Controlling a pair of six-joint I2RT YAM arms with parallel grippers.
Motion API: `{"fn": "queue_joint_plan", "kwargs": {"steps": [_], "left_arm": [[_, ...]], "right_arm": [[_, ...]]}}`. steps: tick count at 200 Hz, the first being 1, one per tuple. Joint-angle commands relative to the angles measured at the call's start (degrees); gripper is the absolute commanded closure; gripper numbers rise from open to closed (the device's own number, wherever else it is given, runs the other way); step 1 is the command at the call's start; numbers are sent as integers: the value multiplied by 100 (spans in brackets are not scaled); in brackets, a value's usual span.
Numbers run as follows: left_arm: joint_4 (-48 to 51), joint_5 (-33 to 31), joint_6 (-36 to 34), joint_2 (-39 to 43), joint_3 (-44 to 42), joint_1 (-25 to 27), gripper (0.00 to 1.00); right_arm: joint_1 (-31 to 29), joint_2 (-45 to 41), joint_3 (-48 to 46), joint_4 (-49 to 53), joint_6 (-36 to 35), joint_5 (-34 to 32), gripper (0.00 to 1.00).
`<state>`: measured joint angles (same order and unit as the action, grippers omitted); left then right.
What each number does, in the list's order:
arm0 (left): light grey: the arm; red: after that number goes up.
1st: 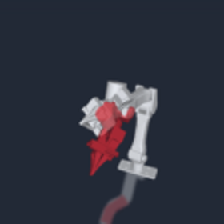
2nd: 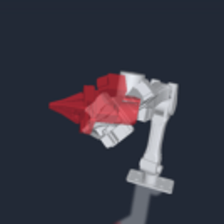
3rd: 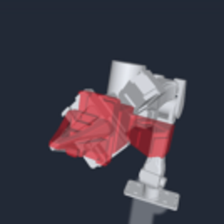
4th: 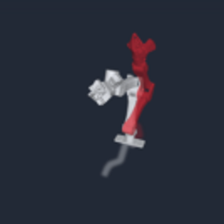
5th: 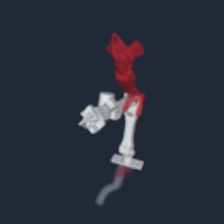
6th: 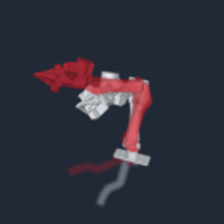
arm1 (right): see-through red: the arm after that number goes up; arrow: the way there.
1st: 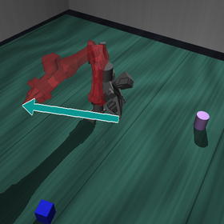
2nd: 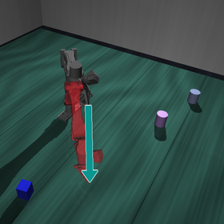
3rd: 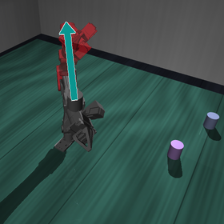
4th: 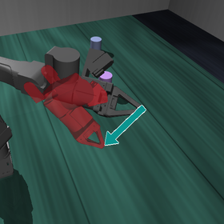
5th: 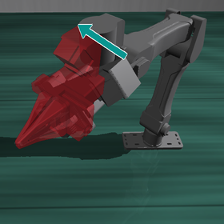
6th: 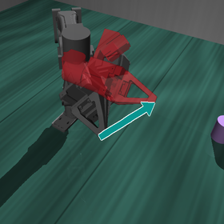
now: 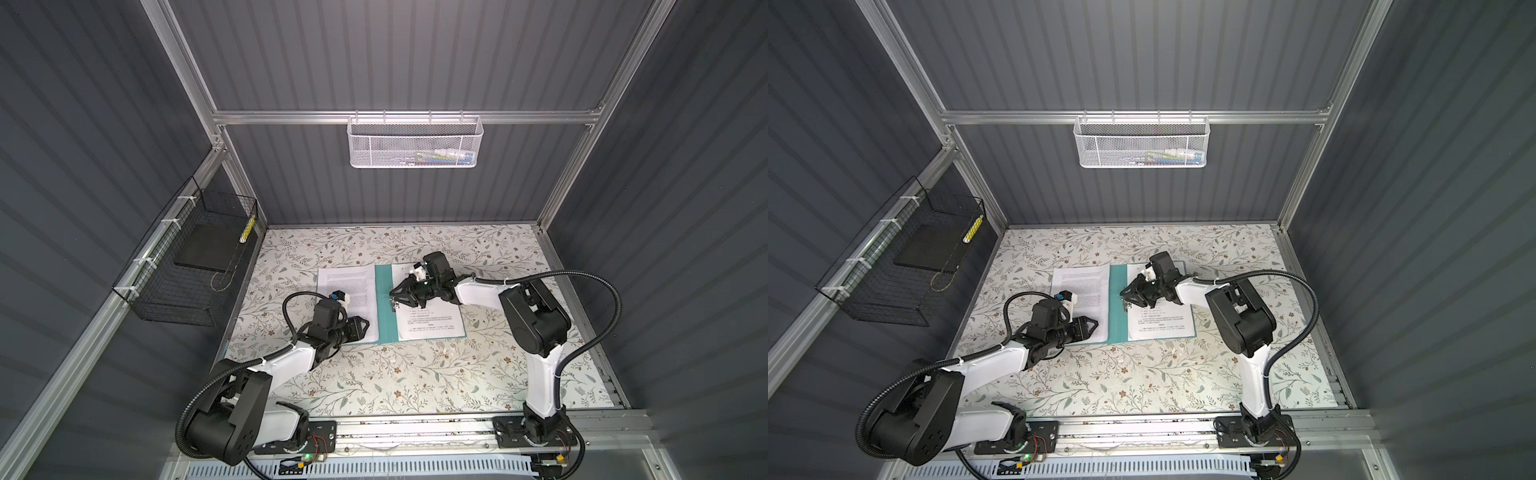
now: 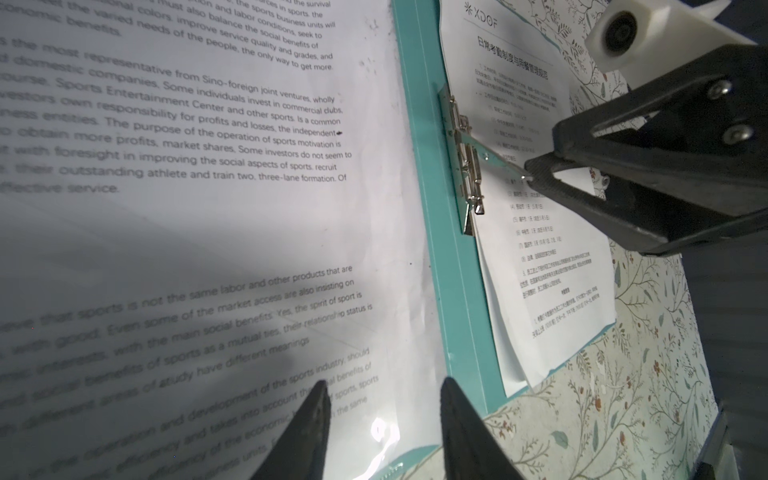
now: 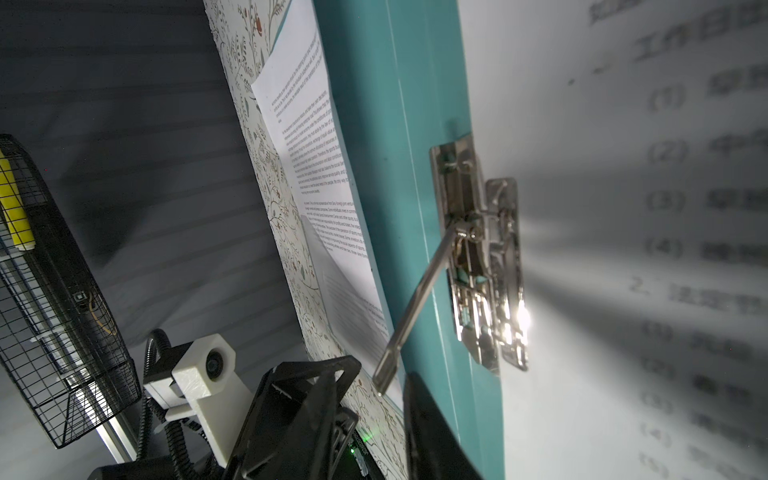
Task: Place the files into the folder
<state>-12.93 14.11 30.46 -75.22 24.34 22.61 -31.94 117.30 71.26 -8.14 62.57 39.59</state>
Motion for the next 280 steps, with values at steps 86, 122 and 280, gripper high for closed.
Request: {"fn": "queue_joint_plan", "kwargs": {"steps": [86, 122, 280], "left_arm": [[-43, -41, -70, -80, -106, -13, 56], [-1, -49, -93, -74, -98, -11, 56], [-58, -93, -110, -132, -148, -11, 58]], "right_arm": [[-111, 228, 209, 111, -95, 93, 73], [-120, 254, 188, 118, -122, 55, 74], [-171, 154, -47, 22, -45, -29, 83]]}}
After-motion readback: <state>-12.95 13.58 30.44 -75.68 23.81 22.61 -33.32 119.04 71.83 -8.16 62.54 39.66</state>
